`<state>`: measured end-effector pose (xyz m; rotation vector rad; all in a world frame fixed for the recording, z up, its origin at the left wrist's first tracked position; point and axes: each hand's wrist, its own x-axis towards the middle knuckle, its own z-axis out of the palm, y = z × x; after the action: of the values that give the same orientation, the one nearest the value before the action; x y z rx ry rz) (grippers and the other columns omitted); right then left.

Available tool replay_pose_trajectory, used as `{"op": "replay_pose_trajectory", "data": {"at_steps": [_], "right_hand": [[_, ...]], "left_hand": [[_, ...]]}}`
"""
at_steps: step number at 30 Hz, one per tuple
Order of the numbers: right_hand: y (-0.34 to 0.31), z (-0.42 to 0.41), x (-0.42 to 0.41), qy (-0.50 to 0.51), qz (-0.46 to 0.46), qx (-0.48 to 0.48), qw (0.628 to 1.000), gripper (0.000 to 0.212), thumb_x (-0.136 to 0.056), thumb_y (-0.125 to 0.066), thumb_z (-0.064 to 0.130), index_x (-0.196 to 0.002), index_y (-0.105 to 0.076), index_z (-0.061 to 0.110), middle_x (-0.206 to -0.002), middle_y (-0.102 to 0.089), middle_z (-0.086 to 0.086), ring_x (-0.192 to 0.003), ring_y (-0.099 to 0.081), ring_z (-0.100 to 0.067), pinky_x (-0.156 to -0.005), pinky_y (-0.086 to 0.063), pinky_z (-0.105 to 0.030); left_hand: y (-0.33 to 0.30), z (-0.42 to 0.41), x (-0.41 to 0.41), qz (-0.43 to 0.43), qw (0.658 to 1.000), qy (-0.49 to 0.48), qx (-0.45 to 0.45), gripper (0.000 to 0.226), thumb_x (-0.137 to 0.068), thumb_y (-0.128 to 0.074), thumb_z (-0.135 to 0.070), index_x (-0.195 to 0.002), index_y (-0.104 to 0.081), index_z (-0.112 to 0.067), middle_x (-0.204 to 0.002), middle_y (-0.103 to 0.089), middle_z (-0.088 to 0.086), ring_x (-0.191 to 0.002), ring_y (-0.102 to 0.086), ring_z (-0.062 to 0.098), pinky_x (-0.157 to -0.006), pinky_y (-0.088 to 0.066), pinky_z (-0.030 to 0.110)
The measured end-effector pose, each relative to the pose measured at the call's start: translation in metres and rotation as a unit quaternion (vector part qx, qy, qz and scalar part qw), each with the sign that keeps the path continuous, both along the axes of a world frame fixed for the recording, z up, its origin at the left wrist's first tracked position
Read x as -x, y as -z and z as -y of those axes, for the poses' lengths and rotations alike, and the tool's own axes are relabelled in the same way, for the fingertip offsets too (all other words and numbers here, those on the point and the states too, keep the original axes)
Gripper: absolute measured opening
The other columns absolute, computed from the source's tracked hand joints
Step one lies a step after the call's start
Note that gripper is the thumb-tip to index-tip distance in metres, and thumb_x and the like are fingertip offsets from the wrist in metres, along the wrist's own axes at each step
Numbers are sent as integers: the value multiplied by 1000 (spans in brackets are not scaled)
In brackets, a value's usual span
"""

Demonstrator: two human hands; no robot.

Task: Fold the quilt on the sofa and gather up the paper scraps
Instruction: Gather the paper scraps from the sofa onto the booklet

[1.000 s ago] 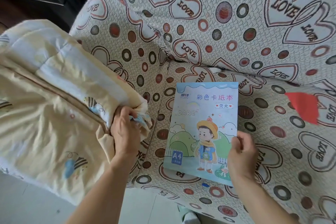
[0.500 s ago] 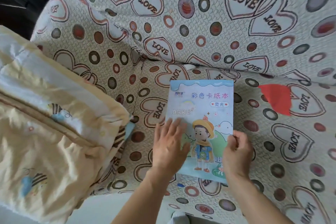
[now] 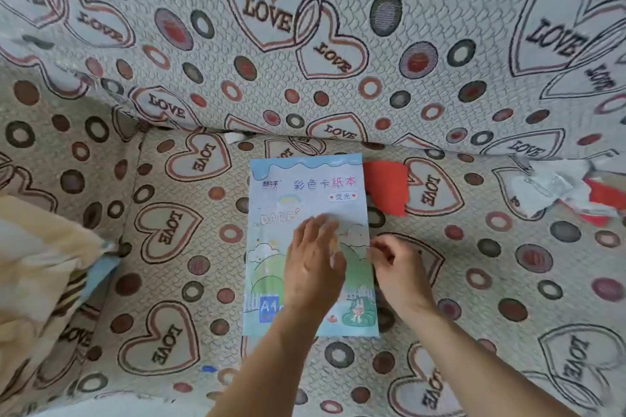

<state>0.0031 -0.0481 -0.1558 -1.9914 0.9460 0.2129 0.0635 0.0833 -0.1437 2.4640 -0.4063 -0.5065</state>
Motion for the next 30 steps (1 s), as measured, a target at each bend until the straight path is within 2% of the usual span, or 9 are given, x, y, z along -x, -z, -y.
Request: {"op": "replay_pose_trajectory", "data": {"at_steps": [5,9,11,14,17,21,24,27,30], "right_hand": [[-6,53,-14,-84,23,208,974,45,-79,-70,14,-120,-54,22,-107,-60,0,-100,-57,-24,-67,-42,-31],[0,81,-41,-300,-2,337,892,86,-69,-75,10,-144,-33,10,-142,-40,-14,-128,-40,-32,-99,-40,-46],[7,87,-50,-365,-12,348,864,77,-77,-67,10,-145,-31,8,-147,-39,-14,-136,-34,-32,-110,-30,-44],[18,96,-56,-357,70,359,860,34,-84,-65,17,-118,-64,14,-121,-65,-8,-113,-59,-28,-95,-41,-41],[19,105,-50,-247,155,277,915,9,-89,-62,18,-89,-71,16,-87,-72,-2,-80,-65,-26,-69,-45,-34],[11,104,-40,12,163,56,985,24,-94,-56,16,-71,-60,13,-56,-54,-3,-51,-48,-15,-51,-33,-27],[-4,94,-38,212,157,-163,951,27,-94,-57,15,-68,-62,14,-63,-65,-14,-50,-63,-18,-44,-42,-21],[-14,89,-33,257,125,-227,931,20,-93,-59,17,-75,-68,16,-64,-70,-8,-52,-68,-20,-46,-43,-23],[-24,87,-27,267,124,-261,919,16,-93,-59,17,-82,-70,16,-65,-72,-7,-54,-68,-21,-48,-43,-24]], "left_hand": [[-4,43,5,-41,995,-68,67,48,-82,-63,-5,-129,-61,-17,-130,-60,-2,-124,-50,21,-110,-38,45],[-6,65,-1,-77,993,-67,60,53,-85,-67,-13,-136,-54,-21,-138,-54,-2,-130,-41,20,-113,-29,30],[-5,69,-3,-97,991,-71,53,57,-87,-67,-19,-140,-49,-21,-143,-49,-3,-134,-35,17,-112,-26,27],[-1,69,-1,-118,988,-81,54,56,-89,-64,-19,-143,-46,-20,-145,-47,-4,-134,-32,14,-111,-23,24],[1,71,2,-104,988,-99,62,53,-89,-64,-17,-140,-50,-20,-143,-49,-5,-133,-35,12,-108,-21,17],[1,80,-1,-117,977,-163,74,49,-89,-65,-19,-136,-54,-20,-138,-54,-3,-130,-39,16,-111,-30,27],[-4,86,-7,-170,951,-216,138,51,-90,-65,-32,-138,-52,-19,-133,-59,-2,-124,-52,14,-107,-42,37],[-15,96,-12,-263,897,-254,247,51,-90,-67,-38,-135,-49,-23,-120,-68,-4,-98,-66,3,-89,-53,23],[-17,104,-16,-345,841,-288,300,69,-79,-72,-53,-133,-53,-14,-119,-70,8,-104,-68,16,-94,-53,30]]}}
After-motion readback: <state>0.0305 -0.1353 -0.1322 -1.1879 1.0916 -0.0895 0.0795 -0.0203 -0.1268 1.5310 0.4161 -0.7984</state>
